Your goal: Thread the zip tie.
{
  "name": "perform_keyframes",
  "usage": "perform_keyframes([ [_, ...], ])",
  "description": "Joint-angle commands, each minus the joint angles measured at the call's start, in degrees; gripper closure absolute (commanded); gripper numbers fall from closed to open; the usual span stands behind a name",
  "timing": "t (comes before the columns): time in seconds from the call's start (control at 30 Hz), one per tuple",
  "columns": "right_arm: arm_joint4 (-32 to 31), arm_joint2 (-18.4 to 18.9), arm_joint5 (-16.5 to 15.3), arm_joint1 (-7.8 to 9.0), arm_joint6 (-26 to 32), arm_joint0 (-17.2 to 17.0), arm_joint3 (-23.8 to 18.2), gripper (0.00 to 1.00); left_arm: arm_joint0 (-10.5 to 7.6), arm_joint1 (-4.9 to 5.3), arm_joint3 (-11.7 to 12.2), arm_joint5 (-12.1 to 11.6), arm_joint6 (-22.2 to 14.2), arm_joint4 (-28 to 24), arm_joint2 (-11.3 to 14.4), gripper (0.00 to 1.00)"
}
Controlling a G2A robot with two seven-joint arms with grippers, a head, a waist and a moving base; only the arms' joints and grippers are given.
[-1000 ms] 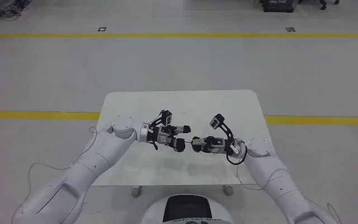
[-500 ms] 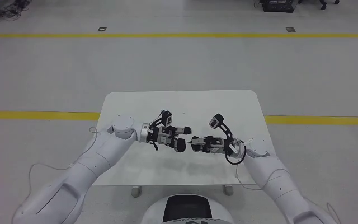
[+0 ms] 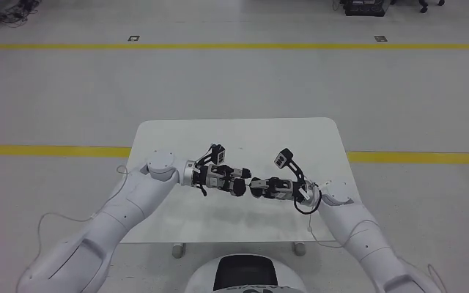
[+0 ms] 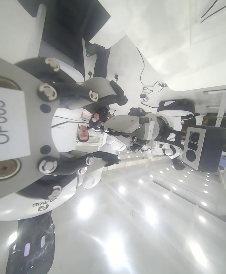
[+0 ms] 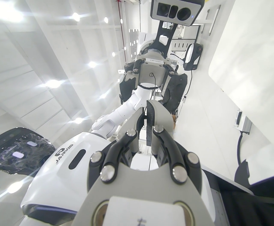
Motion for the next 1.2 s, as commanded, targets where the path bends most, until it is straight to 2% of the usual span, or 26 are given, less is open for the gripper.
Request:
perform_keyframes([
  [0.0, -0.11, -0.03, -0.01, 0.02, -0.14, 0.03, 0.04, 1.00, -0.04, -0.04, 0.10, -0.01, -0.01, -0.04, 0.03, 0.58],
  [0.3, -0.23, -0.05, 0.34, 0.16, -0.52, 0.09, 0.31, 1.00, -0.16, -0.18, 0.66, -0.30, -0.04, -0.36, -0.08, 0.65],
  [0.77, 0.06, -0.12, 1.90, 0.23, -2.93, 0.07, 1.31, 1.00, -0.03, -0.27, 0.72, -0.78, -0.14, -0.53, -0.31, 0.81],
  [1.03, 0.55, -0.44, 2.70, 0.16, -3.00, 0.37, 1.95, 1.00, 0.13, -0.26, 0.65, -1.13, -0.80, -0.91, -0.57, 0.86],
  [1.17, 0.97, -0.49, 1.97, 0.14, -1.97, 0.55, 2.20, 1.00, 0.15, -0.25, 0.64, -1.21, -1.17, -0.91, -0.63, 0.87],
])
